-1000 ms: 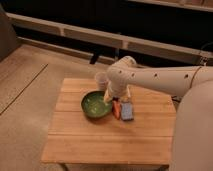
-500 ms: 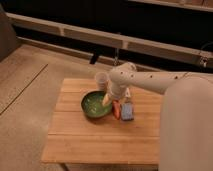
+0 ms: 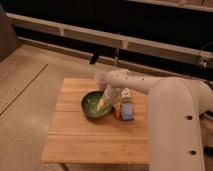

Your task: Pick up the ceramic bowl

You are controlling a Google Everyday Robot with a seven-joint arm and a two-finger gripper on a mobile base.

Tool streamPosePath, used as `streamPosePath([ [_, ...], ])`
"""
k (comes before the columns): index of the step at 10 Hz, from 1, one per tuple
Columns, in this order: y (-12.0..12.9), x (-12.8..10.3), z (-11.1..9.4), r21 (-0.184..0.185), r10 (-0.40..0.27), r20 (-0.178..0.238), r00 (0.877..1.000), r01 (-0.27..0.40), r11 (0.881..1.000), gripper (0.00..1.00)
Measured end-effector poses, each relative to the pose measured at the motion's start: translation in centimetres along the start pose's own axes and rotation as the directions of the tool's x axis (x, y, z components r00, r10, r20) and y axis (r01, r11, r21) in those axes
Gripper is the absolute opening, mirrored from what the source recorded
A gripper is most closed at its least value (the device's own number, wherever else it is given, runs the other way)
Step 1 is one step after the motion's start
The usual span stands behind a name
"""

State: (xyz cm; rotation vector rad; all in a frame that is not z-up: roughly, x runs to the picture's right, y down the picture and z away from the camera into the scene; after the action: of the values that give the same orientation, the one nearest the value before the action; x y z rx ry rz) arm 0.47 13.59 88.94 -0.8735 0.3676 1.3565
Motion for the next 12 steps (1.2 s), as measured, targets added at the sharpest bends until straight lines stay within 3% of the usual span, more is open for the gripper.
streamPosePath([
  [3,0.6,-1.1,0.6,0.013,-0.06,-0.05,0.997,0.06,0.998,0.63],
  [6,0.4,-1.5,0.0,0.061,-0.093,-0.093,0.991,0.098,0.993,0.38],
  [7,0.7,-1.7,-0.6,0.088,-0.112,-0.117,0.987,0.122,0.989,0.24],
  [9,1.3,-1.7,-1.5,0.121,-0.138,-0.158,0.978,0.157,0.98,0.07],
  [10,1.7,-1.5,-1.9,0.145,-0.149,-0.187,0.971,0.178,0.973,0.01],
  [12,2.0,-1.3,-3.0,0.192,-0.159,-0.233,0.959,0.206,0.959,0.0],
])
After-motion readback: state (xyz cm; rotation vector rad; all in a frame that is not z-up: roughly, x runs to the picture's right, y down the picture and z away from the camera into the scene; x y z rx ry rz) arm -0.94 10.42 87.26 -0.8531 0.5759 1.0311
